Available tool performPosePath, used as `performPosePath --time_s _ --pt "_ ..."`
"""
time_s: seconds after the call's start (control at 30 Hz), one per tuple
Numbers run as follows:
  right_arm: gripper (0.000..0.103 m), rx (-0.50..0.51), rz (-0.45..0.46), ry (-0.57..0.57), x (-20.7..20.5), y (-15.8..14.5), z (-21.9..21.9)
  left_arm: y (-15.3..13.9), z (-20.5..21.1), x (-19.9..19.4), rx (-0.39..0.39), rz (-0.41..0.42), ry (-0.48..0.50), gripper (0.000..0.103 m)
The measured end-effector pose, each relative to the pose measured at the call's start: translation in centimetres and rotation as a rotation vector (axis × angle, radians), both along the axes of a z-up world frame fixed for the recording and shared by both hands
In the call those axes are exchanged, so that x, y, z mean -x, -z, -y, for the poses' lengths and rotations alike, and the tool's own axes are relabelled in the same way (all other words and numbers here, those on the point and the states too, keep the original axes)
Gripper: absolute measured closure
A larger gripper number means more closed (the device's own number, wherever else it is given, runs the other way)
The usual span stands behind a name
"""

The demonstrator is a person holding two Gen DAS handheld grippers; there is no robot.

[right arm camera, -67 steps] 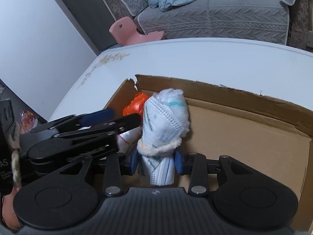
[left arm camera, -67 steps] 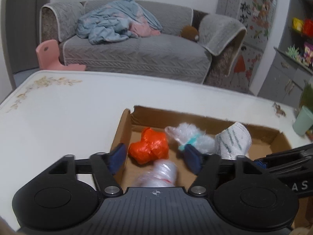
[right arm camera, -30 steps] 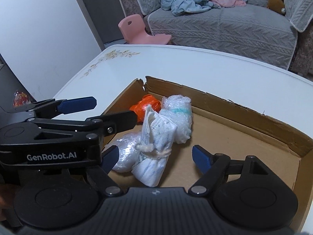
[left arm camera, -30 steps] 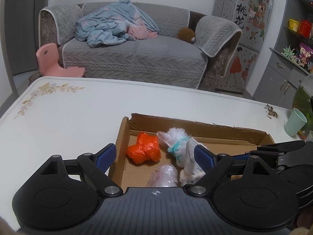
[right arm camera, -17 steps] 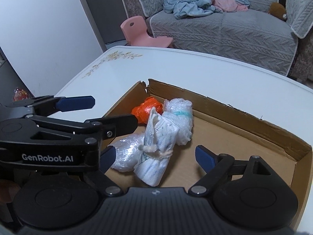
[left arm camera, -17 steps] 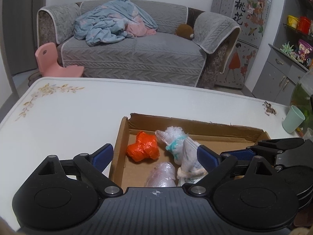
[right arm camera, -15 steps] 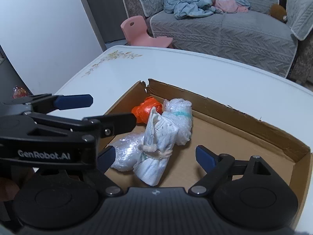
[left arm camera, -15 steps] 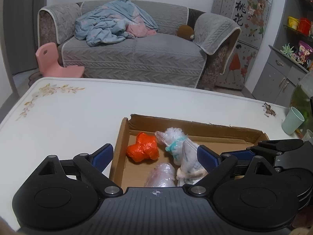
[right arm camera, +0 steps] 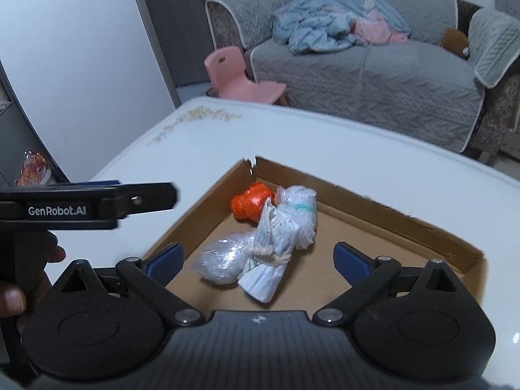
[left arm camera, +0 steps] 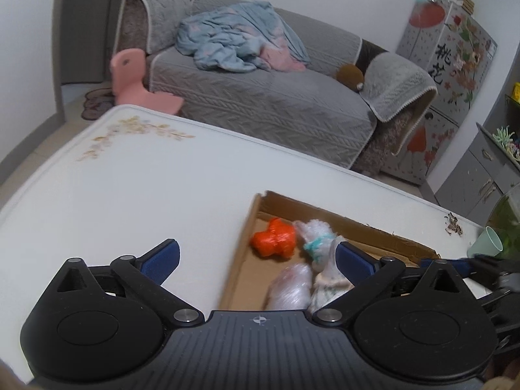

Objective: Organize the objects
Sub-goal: 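Grasp the blue knit bundle with the left gripper while the right grasps an orange bundle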

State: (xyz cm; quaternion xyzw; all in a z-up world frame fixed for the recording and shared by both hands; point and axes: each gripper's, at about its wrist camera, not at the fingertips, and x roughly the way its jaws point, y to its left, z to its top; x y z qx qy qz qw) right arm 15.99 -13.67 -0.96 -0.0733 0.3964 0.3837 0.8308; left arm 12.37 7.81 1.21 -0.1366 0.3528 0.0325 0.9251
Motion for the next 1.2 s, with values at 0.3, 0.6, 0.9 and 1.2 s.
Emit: performPosePath --time_s 0.3,0.6,0.9,1.2 --pt "0.001 0.002 0.043 0.095 7.9 -2.6 7.4 -0.1 0.9 12.0 -0.053 0.012 0.076 0.0" --pt "0.005 0.106 -0.062 0.168 17.0 1.7 13.9 5.9 5.4 18.2 0.039 -0.164 0.231 0.0" --pt "0.022 0.232 -0.076 0.106 18.1 5.9 13.0 7.7 7.0 17.0 0.094 -0.205 0.229 0.0" --pt "0.049 0.3 -0.06 0.043 18.8 8.1 11.7 9.4 6.5 15.7 0.116 -0.258 0.151 0.0"
